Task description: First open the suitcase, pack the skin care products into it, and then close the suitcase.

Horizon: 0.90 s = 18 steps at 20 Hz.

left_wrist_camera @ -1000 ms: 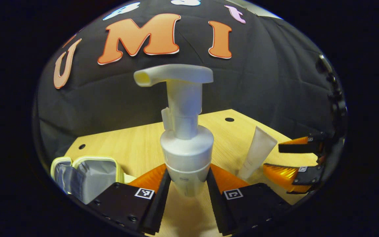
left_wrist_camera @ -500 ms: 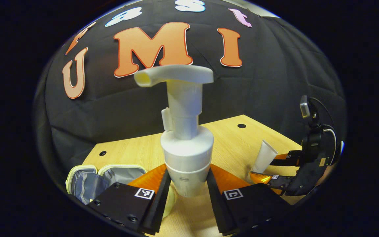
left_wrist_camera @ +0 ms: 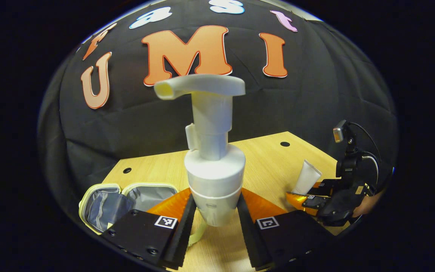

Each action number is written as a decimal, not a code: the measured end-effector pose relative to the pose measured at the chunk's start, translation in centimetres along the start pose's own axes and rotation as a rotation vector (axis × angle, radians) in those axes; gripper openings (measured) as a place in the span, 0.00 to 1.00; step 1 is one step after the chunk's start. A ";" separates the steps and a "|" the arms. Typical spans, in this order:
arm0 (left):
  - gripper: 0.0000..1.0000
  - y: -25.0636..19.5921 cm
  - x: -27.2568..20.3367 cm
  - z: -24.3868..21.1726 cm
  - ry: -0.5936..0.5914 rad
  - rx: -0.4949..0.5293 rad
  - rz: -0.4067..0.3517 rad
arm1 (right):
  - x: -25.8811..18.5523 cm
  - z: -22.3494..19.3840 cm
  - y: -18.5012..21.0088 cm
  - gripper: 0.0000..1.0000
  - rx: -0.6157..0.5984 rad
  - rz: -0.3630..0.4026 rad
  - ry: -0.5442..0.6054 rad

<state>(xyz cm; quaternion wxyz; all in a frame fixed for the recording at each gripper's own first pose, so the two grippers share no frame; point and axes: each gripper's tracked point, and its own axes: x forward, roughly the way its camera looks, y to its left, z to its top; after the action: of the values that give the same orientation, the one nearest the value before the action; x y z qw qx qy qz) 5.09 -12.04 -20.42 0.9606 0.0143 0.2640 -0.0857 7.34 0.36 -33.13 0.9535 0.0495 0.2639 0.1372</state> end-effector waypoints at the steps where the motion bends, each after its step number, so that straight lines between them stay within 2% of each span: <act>1: 0.63 0.2 -0.3 -0.1 0.001 0.001 0.005 | 0.1 0.1 0.0 0.48 0.004 -0.001 -0.001; 4: 0.62 0.9 -0.7 0.1 -0.001 0.008 0.020 | 0.0 0.1 -0.1 0.41 0.034 -0.001 0.009; 7: 0.63 1.6 -1.1 0.2 -0.004 0.005 0.032 | -0.7 1.0 -0.2 0.39 0.052 -0.004 0.005; 18: 0.62 5.9 -4.3 1.5 -0.053 -0.069 0.125 | -7.3 10.1 0.8 0.37 0.015 0.057 -0.141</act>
<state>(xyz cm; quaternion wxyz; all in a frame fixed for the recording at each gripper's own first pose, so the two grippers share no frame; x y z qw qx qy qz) 3.17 -5.66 -17.04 0.9707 -0.0045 0.2398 -0.0170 6.34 -1.18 -20.72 0.9650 0.0737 0.1954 0.1585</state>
